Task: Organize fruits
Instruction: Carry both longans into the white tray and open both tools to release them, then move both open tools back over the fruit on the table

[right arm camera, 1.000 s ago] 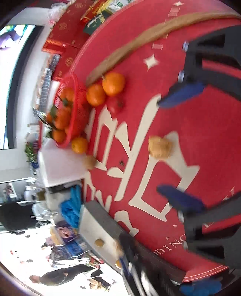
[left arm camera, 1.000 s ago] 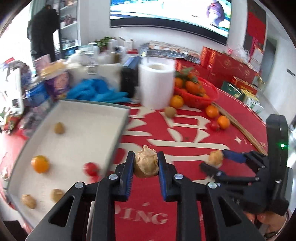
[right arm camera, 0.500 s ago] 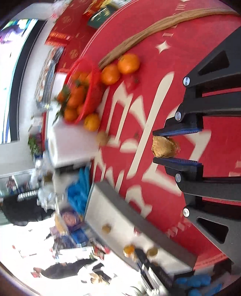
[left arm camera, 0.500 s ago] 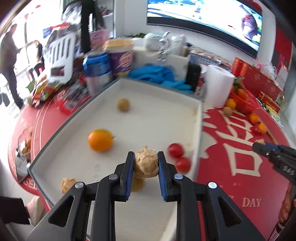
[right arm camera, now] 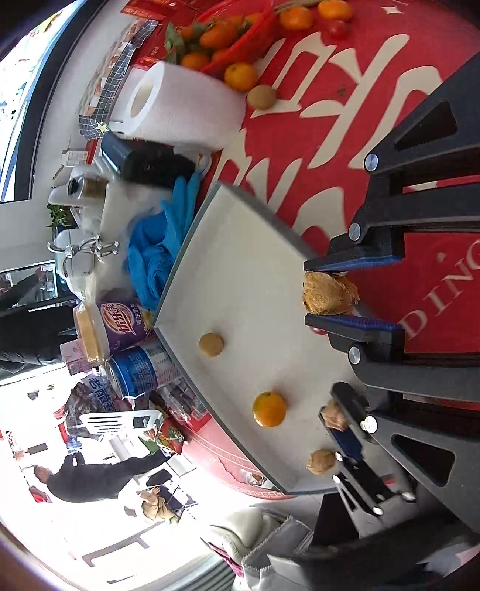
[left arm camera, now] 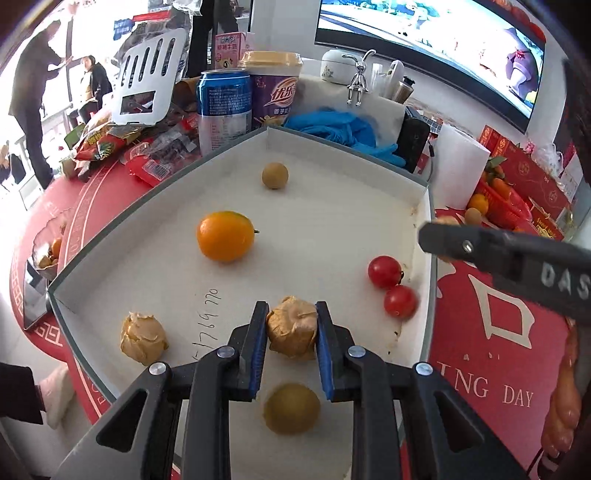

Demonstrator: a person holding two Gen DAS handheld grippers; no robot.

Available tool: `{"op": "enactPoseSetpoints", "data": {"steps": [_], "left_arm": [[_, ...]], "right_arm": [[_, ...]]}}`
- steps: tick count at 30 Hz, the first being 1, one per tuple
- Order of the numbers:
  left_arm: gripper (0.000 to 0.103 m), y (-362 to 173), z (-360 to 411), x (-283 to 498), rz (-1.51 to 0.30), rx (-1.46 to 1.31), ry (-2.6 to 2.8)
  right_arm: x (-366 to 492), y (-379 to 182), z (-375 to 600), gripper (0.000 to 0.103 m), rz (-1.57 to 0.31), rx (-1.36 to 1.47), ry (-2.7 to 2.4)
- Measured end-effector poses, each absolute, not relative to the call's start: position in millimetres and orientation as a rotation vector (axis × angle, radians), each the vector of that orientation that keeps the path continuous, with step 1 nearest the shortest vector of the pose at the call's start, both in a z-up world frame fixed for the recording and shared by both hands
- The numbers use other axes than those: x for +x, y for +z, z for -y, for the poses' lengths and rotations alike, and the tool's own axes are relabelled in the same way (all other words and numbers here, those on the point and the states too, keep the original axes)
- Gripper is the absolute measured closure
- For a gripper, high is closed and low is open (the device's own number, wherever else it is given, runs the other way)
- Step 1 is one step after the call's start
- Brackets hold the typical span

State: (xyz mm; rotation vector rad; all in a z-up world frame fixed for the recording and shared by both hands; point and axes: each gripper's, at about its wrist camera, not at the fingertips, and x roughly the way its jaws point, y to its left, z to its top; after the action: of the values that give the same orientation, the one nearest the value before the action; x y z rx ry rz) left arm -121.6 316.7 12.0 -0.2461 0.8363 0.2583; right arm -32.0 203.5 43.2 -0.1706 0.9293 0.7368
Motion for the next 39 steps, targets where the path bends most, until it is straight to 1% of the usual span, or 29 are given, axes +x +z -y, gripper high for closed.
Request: {"op": "enactPoseSetpoints", "data": {"steps": [13,15,17,18,19,20,21,22,24,25,33,39], "left_arm": [[0.076,11.4,-322.5,-117.8,-0.828,-0.261,0.276],[0.075,11.6,-323.2,-117.7,-0.828,-0.267,0.273],[0.066,11.8,-322.6,-117.2,-0.828,-0.263,0.269],[0.053,12.9,-321.9,-117.2,-0.829,-0.258,0.277],[0.035,14.9,-321.6,-118.1,-0.823,-0.259,0.282],[0.026,18.4,-321.3,-120.0,-0.804,-0.261,0.283],[0.016,21.3,-320.9,-121.8,-0.783,-0.258,0.286],[0.015,22.9,-319.8,-122.5,-0.768,-0.246,0.296],[0.015,21.6,-317.4,-119.9,-0.785,-0.203,0.314],[0.015,21.4,-316.7,-118.9,-0.794,-0.197,0.312],[0.015,38.4,-295.8,-124.4,-0.762,-0.146,0.271],[0.015,52.7,-244.6,-118.4,-0.785,-0.060,0.099]], "right_arm": [[-21.5,37.1,-226.6,0.080,-0.969,-0.195,0.734],[-20.5,37.6,-226.9,0.080,-0.971,-0.198,0.732],[-19.5,38.5,-226.0,0.073,-0.976,-0.195,0.728],[-19.2,39.4,-225.5,0.054,-0.974,-0.193,0.724],[-19.1,40.6,-224.9,0.031,-0.966,-0.189,0.720],[-20.8,44.5,-224.0,0.024,-0.943,-0.177,0.734],[-22.3,48.2,-223.5,0.014,-0.927,-0.180,0.723],[-23.4,50.9,-223.7,0.009,-0.915,-0.183,0.714],[-25.0,57.8,-222.2,0.005,-0.895,-0.173,0.713],[-25.1,60.5,-220.6,0.001,-0.893,-0.162,0.715],[-20.9,71.9,-167.7,0.001,-0.870,-0.051,0.610],[-10.3,52.8,-90.2,0.001,-0.952,0.023,0.405]]}}
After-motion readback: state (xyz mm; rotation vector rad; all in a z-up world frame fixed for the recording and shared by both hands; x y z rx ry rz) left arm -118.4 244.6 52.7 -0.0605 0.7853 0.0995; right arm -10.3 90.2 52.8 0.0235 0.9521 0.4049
